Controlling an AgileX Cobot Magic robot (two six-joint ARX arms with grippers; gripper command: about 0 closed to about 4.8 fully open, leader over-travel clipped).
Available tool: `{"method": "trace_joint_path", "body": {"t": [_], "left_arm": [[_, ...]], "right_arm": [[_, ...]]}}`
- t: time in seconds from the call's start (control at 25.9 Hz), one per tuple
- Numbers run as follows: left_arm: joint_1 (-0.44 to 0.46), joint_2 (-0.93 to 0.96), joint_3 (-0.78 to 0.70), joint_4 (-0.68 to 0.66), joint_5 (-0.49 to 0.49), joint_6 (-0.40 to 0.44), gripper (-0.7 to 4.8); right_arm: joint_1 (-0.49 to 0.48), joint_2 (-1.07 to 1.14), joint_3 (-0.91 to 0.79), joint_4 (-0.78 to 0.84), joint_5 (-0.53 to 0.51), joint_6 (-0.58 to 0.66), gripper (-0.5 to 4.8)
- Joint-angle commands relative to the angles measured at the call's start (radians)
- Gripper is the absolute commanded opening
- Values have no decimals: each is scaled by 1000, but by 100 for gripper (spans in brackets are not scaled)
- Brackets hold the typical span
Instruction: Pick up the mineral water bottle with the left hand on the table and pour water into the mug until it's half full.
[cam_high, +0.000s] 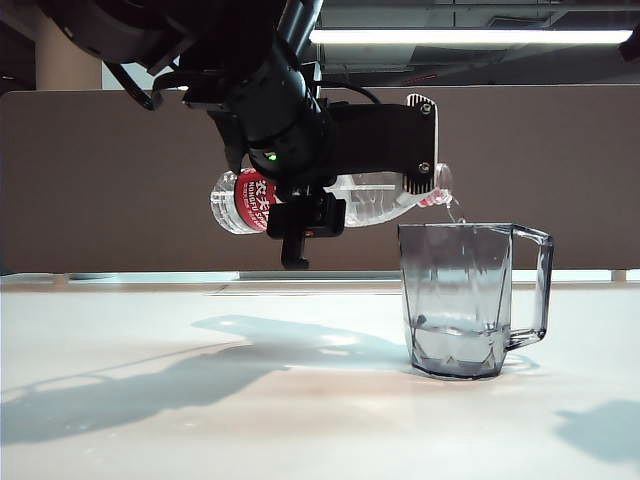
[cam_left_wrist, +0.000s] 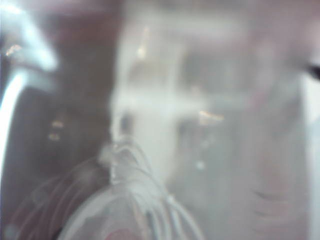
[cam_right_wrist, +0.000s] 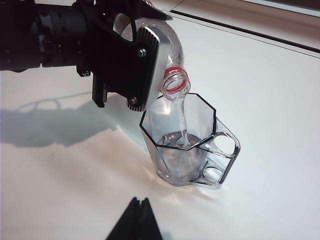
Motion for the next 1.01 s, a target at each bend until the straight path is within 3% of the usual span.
{"method": "trace_joint_path", "body": {"t": [0.04, 1.01], "left_arm": [[-1, -11, 11, 43, -11, 7, 233], [6, -11, 11, 44, -14, 27, 233]], "right_arm": [[0, 0, 7, 18, -2, 3, -2], [0, 0, 7, 18, -2, 3, -2]]}}
